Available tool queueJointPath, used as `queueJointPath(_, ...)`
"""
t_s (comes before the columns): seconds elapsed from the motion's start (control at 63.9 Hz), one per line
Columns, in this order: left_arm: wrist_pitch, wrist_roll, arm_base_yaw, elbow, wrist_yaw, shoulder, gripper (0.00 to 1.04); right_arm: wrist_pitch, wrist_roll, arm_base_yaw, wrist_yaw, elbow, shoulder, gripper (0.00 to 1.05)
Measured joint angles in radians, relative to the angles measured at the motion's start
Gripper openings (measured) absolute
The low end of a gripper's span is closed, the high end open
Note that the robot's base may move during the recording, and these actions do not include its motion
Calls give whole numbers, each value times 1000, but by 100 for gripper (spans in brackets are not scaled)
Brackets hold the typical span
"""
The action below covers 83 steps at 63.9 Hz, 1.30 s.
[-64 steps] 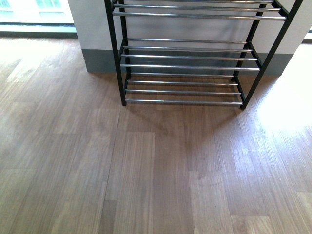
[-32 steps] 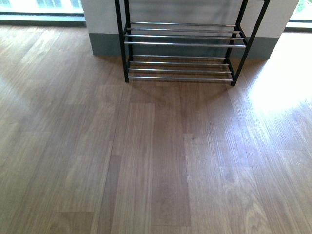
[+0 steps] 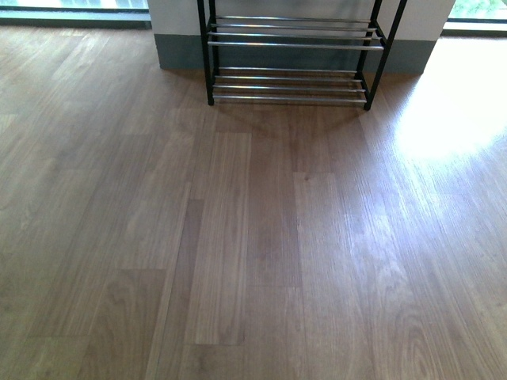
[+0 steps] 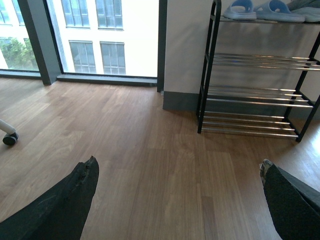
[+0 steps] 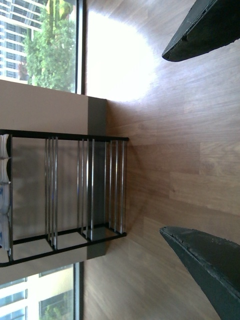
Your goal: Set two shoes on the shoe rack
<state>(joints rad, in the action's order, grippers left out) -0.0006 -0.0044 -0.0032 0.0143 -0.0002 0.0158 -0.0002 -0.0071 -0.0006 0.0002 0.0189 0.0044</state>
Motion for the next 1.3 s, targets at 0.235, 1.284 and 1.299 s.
queueJointPath(0.235,0,0,0,0,0,0,95,0,0,0,-1,0,0,96)
queueJointPath(1.284,0,0,0,0,0,0,95,0,0,0,-3,0,0,96)
queueJointPath(1.299,0,0,0,0,0,0,95,0,0,0,-3,0,0,96)
